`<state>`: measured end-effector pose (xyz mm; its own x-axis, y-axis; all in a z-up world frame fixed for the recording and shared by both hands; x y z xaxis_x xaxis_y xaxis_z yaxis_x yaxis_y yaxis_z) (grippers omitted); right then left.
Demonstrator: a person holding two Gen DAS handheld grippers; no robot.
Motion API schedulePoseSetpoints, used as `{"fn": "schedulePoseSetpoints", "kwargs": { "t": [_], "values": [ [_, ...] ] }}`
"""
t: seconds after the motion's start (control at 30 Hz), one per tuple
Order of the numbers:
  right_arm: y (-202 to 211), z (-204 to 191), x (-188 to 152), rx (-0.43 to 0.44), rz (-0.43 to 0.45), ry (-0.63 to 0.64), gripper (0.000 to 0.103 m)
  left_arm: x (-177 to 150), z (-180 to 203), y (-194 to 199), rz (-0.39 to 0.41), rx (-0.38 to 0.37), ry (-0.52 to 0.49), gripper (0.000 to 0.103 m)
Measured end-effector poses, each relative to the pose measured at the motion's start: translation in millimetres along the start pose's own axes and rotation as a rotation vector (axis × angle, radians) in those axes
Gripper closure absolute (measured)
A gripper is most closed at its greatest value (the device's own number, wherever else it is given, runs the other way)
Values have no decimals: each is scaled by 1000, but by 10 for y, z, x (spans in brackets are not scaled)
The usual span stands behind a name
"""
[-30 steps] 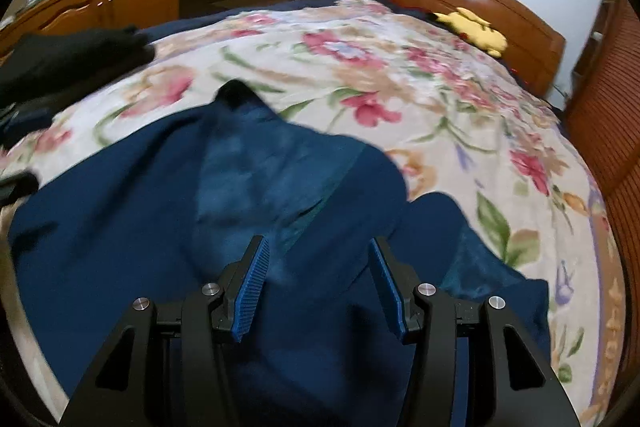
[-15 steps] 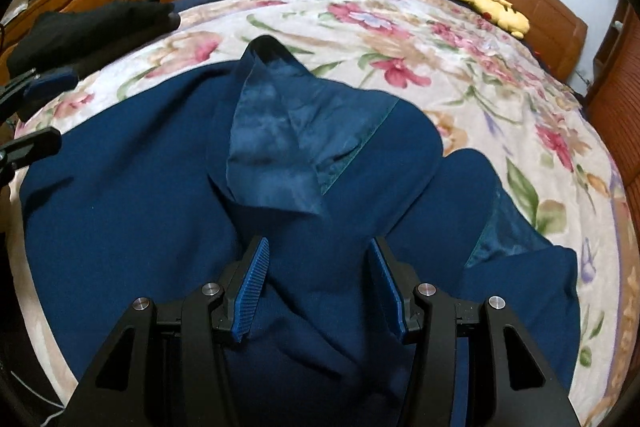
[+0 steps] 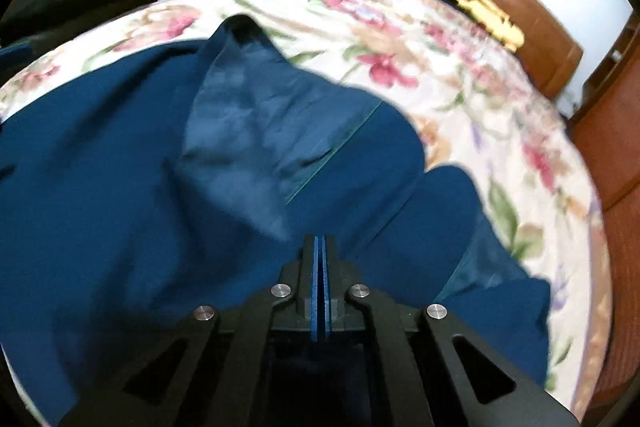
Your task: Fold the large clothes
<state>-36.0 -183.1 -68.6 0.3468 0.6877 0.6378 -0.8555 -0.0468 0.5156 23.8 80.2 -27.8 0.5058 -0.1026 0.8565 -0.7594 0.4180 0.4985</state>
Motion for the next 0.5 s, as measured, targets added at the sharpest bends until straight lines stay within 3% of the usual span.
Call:
{"fn": "schedulePoseSetpoints", "kwargs": {
  "t": [0.1, 0.3, 0.33, 0.4, 0.43, 0.47, 0.5],
  "values": [
    [-13, 114, 166, -37, 40, -36, 103, -1, 3, 4, -3, 1, -3, 26],
    [-68, 223, 271, 5, 45, -102, 103, -3, 5, 7, -4, -1, -3, 26],
    [-85, 219, 247, 16, 35, -102, 99, -4, 6, 8, -3, -2, -1, 26],
    [-133, 256, 173, 15, 3, -108, 75, -1, 15, 11, -2, -7, 0, 26],
    [-147, 270, 123, 11, -9, -118, 49, 3, 20, 17, 0, -10, -1, 26],
    [-149, 300, 64, 2, -20, -135, 33, 5, 30, 24, 2, -12, -3, 26],
    [-135, 328, 15, -3, -24, -154, 30, 0, 46, 34, 3, -13, -6, 26]
  ]
}}
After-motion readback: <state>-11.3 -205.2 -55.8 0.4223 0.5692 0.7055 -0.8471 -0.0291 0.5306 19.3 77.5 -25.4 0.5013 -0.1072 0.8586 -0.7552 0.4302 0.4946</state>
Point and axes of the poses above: each gripper's, at about its wrist camera, not at the fingertips, and y roughly against the way its jaws point, z to its right, x to its top, the point moved 3 cm from there along -y, roughly the way its jaws point, and after that the axes turned 14 degrees about -x, right-handed, at the moved point
